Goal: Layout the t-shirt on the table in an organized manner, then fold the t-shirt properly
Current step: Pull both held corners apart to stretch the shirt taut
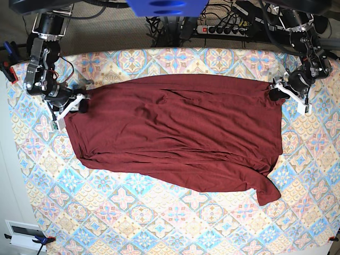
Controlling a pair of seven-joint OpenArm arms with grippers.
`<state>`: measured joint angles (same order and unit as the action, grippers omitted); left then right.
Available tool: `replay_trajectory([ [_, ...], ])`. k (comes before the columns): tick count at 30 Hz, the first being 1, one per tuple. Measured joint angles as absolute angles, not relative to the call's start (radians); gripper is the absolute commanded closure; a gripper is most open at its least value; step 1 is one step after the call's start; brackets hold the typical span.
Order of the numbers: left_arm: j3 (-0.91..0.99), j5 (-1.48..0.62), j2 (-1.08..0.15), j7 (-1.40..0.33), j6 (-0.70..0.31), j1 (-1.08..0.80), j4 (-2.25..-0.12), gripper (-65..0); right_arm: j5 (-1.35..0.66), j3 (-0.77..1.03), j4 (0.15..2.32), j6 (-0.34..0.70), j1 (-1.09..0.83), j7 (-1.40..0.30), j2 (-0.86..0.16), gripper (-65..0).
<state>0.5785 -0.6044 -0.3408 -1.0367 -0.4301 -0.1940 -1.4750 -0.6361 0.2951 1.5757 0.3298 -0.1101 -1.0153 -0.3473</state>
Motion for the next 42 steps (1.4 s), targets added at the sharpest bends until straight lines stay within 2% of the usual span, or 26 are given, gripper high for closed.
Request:
replay_trajectory([
  [6, 0.579, -0.605, -0.341, -1.036, -0.430, -0.194, -1.474, -29.4, -0.640, 0.290, 1.502, 0.334, -0.105, -0.995, -0.349, -20.6],
  [8, 0.579, -0.602, -0.341, -1.038, -0.430, -0.191, -1.473, -29.4, -0.658, 0.295, 1.472, 0.338, -0.107, -0.978, -0.350, -15.1],
  [11, 0.579, -0.603, -0.341, -1.037, -0.430, -0.192, -1.473, -29.4, -0.651, 0.299, 1.467, 0.337, -0.104, -0.980, -0.352, -2.1],
  [12, 0.579, -0.602, -0.341, -1.037, -0.430, -0.191, -1.473, -29.4, -0.652, 0.299, 1.467, 0.339, -0.104, -0.982, -0.352, -0.8],
  [16, 0.579, -0.599, -0.341, -1.003, -0.430, -0.197, -1.473, -29.4, -0.636, 0.313, 1.501, 0.419, -0.108, -1.008, -0.347, -1.1],
  [20, 0.579, -0.590, -0.342, -0.983, -0.427, -0.201, -1.470, -29.4, -0.643, 0.401, 1.597, 0.419, -0.107, -0.998, -0.350, -1.2],
  [28, 0.579, -0.590, -0.344, -0.983, -0.427, -0.202, -1.470, -29.4, -0.636, 0.398, 1.581, 0.442, 0.038, -1.019, -0.344, -1.6],
  [30, 0.579, -0.589, -0.344, -0.983, -0.427, -0.202, -1.470, -29.4, -0.648, 0.398, 1.584, 0.443, 0.052, -1.037, -0.352, -3.8],
  [33, 0.577, -0.590, -0.355, -0.986, -0.427, -0.203, -1.470, -29.5, -0.628, 0.406, 1.605, 0.442, 0.024, -1.129, -0.347, -11.6],
  [37, 0.577, -0.594, -0.366, -0.983, -0.427, -0.208, -1.458, -29.8, -0.643, 0.445, 1.678, 0.445, -0.076, -1.123, -0.348, -22.6],
  [42, 0.577, -0.590, -0.365, -0.984, -0.423, -0.208, -1.458, -29.8, -0.637, 0.460, 1.680, 0.444, -0.155, -1.127, -0.349, -31.0],
])
